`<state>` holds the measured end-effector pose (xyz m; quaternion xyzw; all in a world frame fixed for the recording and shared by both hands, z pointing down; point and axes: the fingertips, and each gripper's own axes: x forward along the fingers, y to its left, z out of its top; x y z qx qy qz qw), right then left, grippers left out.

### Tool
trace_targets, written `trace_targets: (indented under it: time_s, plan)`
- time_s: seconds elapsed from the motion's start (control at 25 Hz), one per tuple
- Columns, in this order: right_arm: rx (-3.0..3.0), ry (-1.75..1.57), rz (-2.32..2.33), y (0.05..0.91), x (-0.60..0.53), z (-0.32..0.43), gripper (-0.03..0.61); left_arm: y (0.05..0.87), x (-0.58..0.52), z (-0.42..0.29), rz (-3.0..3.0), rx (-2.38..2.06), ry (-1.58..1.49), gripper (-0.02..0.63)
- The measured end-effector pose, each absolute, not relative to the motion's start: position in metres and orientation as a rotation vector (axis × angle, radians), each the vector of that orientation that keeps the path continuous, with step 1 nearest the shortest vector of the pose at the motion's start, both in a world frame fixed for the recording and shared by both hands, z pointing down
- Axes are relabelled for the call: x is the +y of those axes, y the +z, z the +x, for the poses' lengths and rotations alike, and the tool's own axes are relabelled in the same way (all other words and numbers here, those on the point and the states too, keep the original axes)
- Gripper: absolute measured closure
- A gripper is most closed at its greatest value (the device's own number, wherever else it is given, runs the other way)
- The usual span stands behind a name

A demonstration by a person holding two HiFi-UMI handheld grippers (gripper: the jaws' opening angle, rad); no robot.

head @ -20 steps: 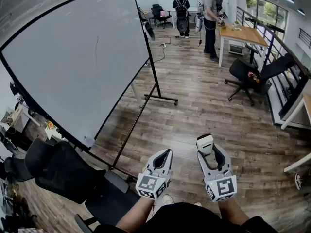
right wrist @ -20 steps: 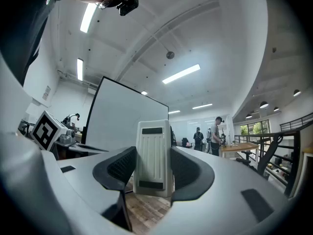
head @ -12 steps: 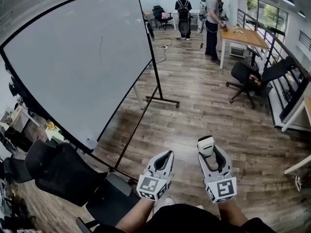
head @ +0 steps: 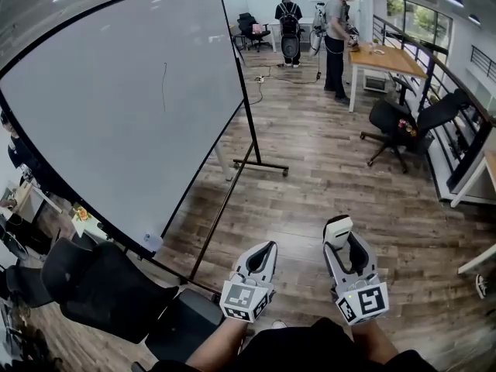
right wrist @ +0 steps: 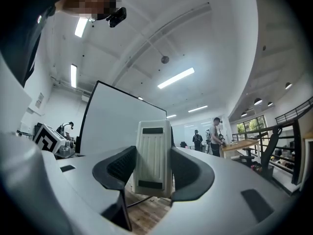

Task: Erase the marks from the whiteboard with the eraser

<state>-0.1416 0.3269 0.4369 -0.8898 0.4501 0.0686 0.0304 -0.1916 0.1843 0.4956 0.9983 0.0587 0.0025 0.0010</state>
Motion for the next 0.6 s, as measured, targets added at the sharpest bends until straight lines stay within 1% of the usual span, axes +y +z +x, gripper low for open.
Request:
trace_targets:
  time_s: [0.16,0.32,0.6]
  plan:
    - [1.391,0.207,-2.730,0.436,0.318,-0.127,0.331,0.505,0.167,-0.179,3.137,0.128,0.071,0.595]
    - [1.402,0.234,-2.742,0.431,0.307,-0.102,0.331,0.506,0.158,-0.158,3.129,0.123,0.072,0.595]
    - [1.481,0.237,-2.724,0.429,0.277,-0.030,0.331,0.497,0.140,-0.095,3.135,0.079,0.062,0.595]
